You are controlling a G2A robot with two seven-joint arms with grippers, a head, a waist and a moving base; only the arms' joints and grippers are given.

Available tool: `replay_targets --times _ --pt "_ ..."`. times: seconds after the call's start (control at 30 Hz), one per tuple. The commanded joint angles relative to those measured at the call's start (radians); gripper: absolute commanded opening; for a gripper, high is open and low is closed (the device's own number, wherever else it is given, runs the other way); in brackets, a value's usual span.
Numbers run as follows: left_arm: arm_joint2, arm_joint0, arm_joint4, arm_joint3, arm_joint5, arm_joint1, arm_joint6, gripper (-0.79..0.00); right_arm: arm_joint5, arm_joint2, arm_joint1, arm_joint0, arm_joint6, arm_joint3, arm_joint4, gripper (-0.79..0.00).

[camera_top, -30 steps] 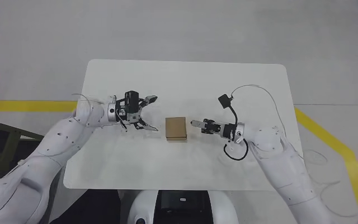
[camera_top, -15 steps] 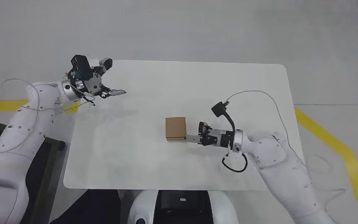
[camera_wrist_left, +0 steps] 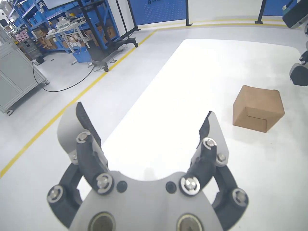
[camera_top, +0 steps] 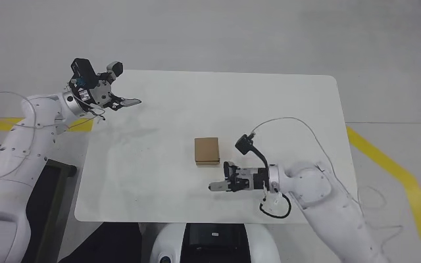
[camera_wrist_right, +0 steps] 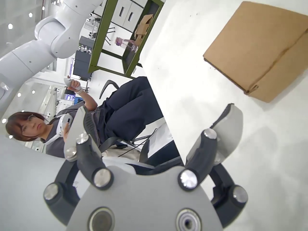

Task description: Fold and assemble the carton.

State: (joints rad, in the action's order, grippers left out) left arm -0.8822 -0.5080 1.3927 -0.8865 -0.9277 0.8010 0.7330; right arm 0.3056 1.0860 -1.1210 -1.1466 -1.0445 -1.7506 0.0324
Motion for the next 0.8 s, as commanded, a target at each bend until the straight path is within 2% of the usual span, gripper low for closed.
replay_targets --times 0.0,0.33,0.53,0.63,0.77 --pt "0.000 0.000 0.000 0.000 0.000 0.000 0.000 0.000 0.001 -0.018 -0.004 0.030 -0.013 0.035 -0.019 0.000" --pt "0.000 0.000 0.000 0.000 0.000 0.000 0.000 0.000 -0.009 -0.196 -0.053 0.169 0.046 0.209 -0.018 0.000" --pt "0.000 0.000 0.000 0.000 0.000 0.000 0.000 0.000 -0.017 -0.199 -0.054 0.166 0.108 0.210 0.033 0.000" --pt "0.000 0.000 0.000 0.000 0.000 0.000 0.000 0.000 -0.030 -0.175 -0.050 0.166 0.168 0.203 0.105 0.000" --pt "0.000 0.000 0.000 0.000 0.000 0.000 0.000 0.000 0.015 -0.150 -0.045 0.165 0.267 0.190 0.220 0.000"
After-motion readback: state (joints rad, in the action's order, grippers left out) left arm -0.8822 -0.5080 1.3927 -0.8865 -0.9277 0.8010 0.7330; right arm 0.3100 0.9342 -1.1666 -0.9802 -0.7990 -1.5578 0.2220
